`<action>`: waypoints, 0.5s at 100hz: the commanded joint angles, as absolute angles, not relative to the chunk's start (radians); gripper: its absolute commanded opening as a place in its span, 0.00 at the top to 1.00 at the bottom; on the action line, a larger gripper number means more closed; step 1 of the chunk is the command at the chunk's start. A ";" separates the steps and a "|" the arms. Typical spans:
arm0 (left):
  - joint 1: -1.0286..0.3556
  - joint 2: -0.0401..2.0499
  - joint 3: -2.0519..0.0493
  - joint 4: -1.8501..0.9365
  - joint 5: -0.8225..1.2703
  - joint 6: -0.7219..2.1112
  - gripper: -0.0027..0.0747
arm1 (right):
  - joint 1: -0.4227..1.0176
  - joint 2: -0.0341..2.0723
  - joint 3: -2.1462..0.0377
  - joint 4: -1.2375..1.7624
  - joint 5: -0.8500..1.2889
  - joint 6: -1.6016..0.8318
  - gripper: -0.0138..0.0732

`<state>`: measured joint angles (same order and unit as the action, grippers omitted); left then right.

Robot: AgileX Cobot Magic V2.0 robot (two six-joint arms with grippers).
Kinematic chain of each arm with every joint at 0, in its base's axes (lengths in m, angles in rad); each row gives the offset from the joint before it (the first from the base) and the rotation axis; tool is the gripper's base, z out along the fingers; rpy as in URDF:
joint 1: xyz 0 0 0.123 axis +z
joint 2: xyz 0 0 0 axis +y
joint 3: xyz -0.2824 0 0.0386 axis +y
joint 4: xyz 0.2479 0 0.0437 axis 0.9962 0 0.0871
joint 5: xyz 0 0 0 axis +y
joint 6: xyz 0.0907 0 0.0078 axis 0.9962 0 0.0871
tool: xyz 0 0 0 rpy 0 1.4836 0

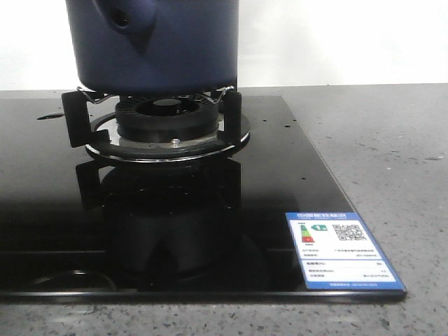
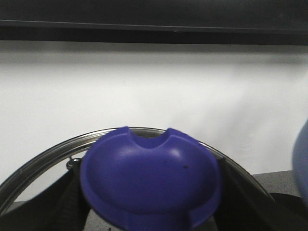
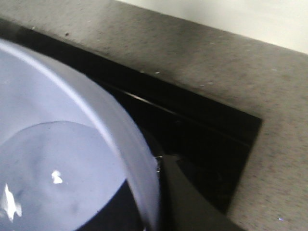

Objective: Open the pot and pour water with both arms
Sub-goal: 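Lift the light blue bowl up off the counter with the right gripper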

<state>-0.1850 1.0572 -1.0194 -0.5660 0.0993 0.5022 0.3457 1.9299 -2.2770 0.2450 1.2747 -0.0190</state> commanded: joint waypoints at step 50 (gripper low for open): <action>-0.180 1.039 -1.058 -0.568 0.009 0.500 0.54 | 0.448 1.885 -2.264 0.176 0.880 -0.014 0.89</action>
